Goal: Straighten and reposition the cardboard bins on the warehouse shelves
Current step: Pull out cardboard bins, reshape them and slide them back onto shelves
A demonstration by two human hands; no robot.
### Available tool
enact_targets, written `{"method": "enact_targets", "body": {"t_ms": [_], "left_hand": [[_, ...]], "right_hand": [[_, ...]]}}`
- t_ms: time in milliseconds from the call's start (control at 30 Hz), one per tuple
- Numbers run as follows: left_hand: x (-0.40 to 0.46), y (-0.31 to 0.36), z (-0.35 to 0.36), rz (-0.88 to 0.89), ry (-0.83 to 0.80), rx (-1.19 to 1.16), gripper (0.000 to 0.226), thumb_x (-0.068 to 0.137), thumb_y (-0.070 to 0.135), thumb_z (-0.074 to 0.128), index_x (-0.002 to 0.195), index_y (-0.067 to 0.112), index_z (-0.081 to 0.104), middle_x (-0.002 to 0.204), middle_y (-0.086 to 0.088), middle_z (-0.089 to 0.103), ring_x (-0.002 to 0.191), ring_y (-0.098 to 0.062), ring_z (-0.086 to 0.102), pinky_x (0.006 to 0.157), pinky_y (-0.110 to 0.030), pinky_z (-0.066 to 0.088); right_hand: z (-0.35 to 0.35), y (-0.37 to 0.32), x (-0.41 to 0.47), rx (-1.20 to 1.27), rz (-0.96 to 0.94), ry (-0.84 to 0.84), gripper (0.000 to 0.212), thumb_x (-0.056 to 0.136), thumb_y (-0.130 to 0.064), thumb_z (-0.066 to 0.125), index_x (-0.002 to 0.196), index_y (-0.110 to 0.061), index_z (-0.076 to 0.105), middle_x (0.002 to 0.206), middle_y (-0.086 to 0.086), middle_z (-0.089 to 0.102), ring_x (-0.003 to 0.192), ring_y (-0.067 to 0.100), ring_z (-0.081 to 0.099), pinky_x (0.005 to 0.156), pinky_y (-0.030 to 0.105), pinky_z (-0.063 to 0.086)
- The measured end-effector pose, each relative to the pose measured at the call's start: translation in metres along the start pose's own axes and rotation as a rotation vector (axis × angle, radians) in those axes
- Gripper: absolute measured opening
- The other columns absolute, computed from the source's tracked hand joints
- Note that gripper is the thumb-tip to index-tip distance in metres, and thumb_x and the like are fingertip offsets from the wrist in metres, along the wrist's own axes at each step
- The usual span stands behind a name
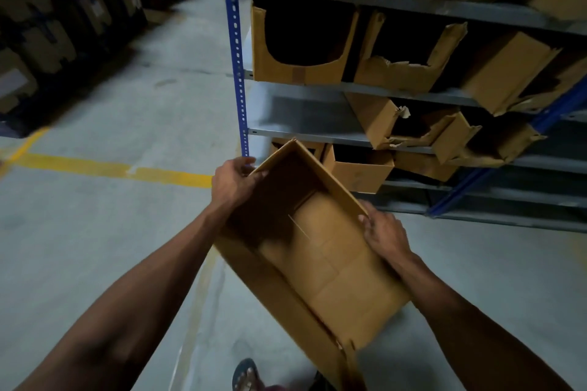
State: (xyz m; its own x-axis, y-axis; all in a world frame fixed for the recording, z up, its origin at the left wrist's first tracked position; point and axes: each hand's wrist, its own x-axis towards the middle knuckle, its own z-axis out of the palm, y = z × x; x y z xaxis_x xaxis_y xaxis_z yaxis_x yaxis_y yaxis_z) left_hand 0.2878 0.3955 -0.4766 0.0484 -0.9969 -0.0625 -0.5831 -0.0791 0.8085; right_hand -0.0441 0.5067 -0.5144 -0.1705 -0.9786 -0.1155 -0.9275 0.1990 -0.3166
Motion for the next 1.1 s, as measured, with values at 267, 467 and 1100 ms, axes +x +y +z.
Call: {"method": "enact_targets", "body": {"t_ms": [267,467,1100], "left_hand": [[-0.072,-0.021,0.055,-0.013,0.187,0.068,0.105,0.090,0.044,0.079,0.167,0.008,0.017,0.172,-0.022,0.021,0.161,-0.038,0.015,0.131,-0.046,0.015],[-0.157,-0.032,0.105,-0.319,-0.128,-0.161,0.107,0.080,0.060,0.083,0.166,0.028,0.028,0.164,-0.012,0.044,0.143,-0.034,0.054,0.111,-0.052,0.051],[-0.034,-0.026,0.096,-0.243,-0.016,-0.023,0.057,0.084,0.030,0.053,0.137,0.020,0.070,0.101,0.001,0.075,0.085,-0.028,0.077,0.081,-0.056,0.065]], "right_hand": [[-0.021,0.055,0.020,0.273,0.143,0.098,0.037,0.108,-0.040,0.046,0.144,-0.033,0.051,0.114,0.000,0.065,0.103,0.025,0.062,0.085,0.043,0.049],[-0.034,0.084,0.040,0.587,0.321,0.134,0.030,0.105,-0.033,0.054,0.133,-0.025,0.059,0.118,0.006,0.067,0.098,0.025,0.060,0.084,0.040,0.048],[0.021,0.086,0.066,0.942,0.335,-0.216,0.070,0.095,-0.001,0.065,0.157,-0.022,0.039,0.141,0.006,0.063,0.125,0.023,0.062,0.072,0.025,0.052]]}}
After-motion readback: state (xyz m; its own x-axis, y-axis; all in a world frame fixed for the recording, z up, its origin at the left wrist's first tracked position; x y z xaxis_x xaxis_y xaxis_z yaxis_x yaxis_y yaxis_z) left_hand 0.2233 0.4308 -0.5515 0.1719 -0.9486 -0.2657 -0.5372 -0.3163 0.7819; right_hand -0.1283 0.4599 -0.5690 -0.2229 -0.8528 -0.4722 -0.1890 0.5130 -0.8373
